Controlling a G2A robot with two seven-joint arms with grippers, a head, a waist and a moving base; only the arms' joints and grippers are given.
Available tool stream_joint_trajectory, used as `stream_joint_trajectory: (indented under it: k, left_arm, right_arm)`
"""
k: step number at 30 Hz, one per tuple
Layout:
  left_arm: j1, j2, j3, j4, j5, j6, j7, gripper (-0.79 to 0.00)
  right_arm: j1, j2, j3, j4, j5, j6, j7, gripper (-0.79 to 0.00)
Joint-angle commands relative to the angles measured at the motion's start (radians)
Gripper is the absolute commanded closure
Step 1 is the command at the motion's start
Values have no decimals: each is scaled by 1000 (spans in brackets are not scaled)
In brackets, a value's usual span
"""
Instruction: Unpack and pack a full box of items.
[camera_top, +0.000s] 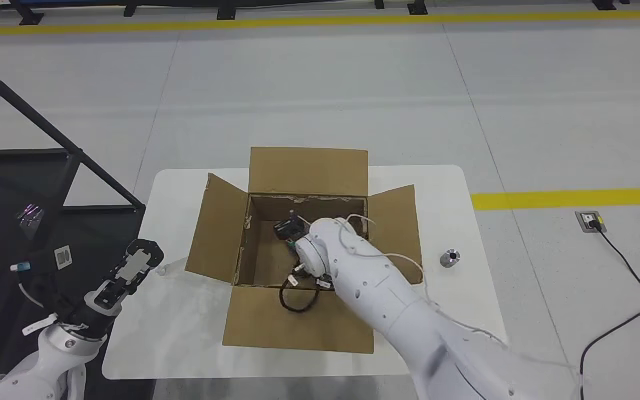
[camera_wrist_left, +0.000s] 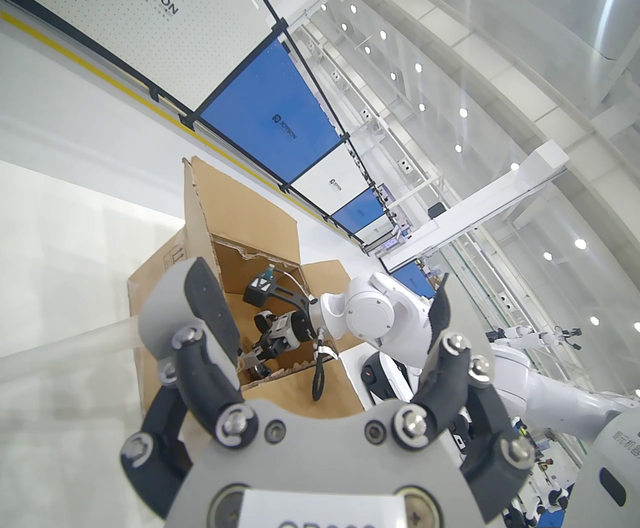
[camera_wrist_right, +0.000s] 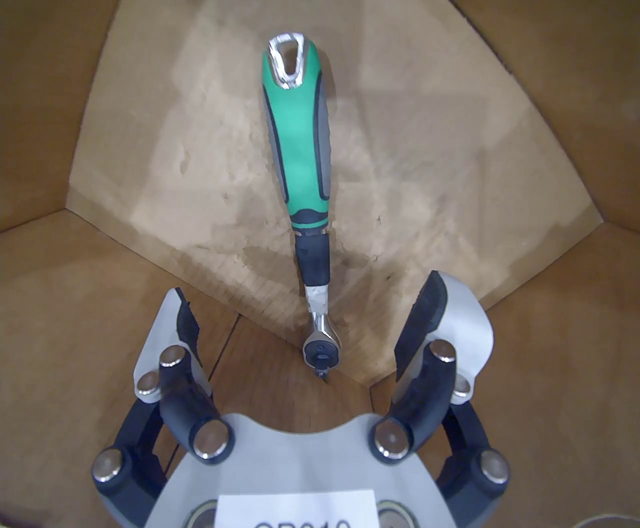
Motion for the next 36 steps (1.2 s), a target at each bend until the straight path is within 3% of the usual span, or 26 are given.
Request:
stream_joint_trajectory:
  k: [1,11,15,18,20,21,23,36]
  left_arm:
    - [0,0,0,0,0,0,0,-785]
    - [0,0,0,0,0,0,0,-785]
    - [0,0,0,0,0,0,0,-785]
    - [0,0,0,0,0,0,0,-785]
    - [0,0,0,0,0,0,0,-785]
    - [0,0,0,0,0,0,0,-785]
    - [0,0,0,0,0,0,0,-785]
    - [0,0,0,0,0,0,0,-785]
  right_arm:
    - [3,-16,-5,35,-1,-11,-6,-730]
    - [4,-79,-15,149,-11,-36,-59,-594]
    - [3,-94,-14,181,-18,-37,-88,-388]
    - [5,-102,-12,202,-22,-33,-104,-296]
    - [8,-105,-4,214,-13,-28,-119,-191]
    - [10,-105,-1,219,-12,-25,-126,-86]
    - [15,-107,4,228,-9,-17,-137,-9]
    - [72,-95,24,274,-26,38,-96,0]
